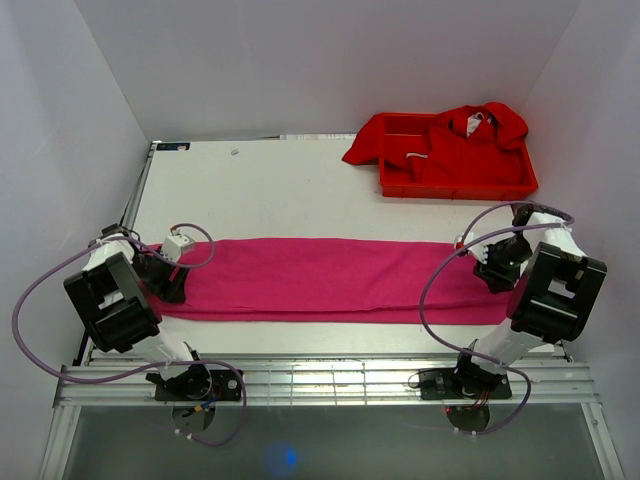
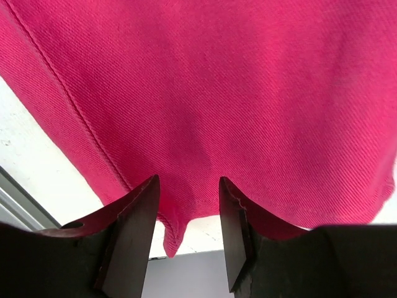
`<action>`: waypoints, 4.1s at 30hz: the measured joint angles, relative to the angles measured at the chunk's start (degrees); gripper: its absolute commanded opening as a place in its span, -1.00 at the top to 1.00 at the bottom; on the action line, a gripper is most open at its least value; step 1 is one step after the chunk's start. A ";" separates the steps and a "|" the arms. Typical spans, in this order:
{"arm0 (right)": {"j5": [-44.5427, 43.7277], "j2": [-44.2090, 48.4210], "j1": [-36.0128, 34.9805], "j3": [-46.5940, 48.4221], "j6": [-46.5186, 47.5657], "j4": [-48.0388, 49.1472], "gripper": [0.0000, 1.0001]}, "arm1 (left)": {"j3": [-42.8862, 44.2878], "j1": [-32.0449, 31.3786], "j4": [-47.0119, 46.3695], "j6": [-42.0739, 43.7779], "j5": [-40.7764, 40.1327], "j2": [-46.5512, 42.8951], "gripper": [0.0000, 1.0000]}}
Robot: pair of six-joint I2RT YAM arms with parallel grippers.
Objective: Fold and stack the trousers
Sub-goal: Fold the trousers
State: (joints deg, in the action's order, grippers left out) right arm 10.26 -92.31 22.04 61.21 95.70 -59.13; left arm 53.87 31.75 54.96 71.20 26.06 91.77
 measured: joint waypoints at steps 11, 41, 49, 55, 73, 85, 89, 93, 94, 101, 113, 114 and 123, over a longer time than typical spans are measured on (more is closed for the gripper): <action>-2.99 1.20 2.10 -3.39 5.44 -0.68 0.84 | -0.26 -0.11 -1.33 -1.25 -1.14 0.02 -0.40; -4.44 8.68 4.20 -10.58 13.33 1.29 0.85 | -1.46 -0.22 -3.32 -2.21 -1.44 -0.66 -0.38; -0.61 22.86 6.71 -11.96 13.75 2.71 0.85 | -0.24 -0.22 -3.26 -4.17 -1.88 0.83 -0.26; -2.69 30.47 10.05 -31.32 16.65 12.55 0.85 | 0.70 0.02 -3.37 -6.05 -2.03 2.12 -0.17; 0.31 20.00 11.78 -16.35 12.48 11.26 -0.43 | 2.71 1.62 3.23 -2.03 1.88 0.50 -0.35; 18.53 17.55 -21.14 -2.78 -18.14 5.90 0.09 | 13.81 -1.51 8.59 -6.36 16.33 -3.34 -0.22; 20.31 13.33 -34.40 -2.56 -32.57 12.76 0.26 | 9.31 -6.71 6.56 -7.61 15.65 -3.04 -0.07; 21.11 6.34 -43.93 0.87 -43.78 18.49 0.35 | -1.57 -11.76 3.06 -6.23 11.19 -3.78 0.03; 21.38 4.22 -45.62 2.60 -45.90 19.26 0.37 | -4.55 -12.52 2.56 -5.55 9.75 -4.09 0.05; 24.09 -10.58 -52.94 18.75 -59.47 26.01 0.16 | -15.34 -14.75 -1.51 1.92 6.49 -13.31 0.08; 31.58 -35.04 -56.06 43.60 -73.99 34.18 -0.18 | 1.53 -15.37 0.87 -5.31 14.03 -9.49 -0.50; 31.85 -35.85 -56.72 43.63 -74.12 34.32 -0.18 | 4.42 -15.37 -0.07 -7.37 15.26 -8.35 -0.50; 33.70 -38.71 -64.30 43.17 -72.19 35.39 0.71 | 11.78 -15.37 -6.71 -22.45 19.56 -1.81 -0.43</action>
State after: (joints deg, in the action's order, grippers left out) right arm 43.97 -131.02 -42.26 104.38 23.51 -23.75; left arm 65.65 16.38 48.25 48.75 45.63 89.95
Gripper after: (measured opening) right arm 0.250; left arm 0.735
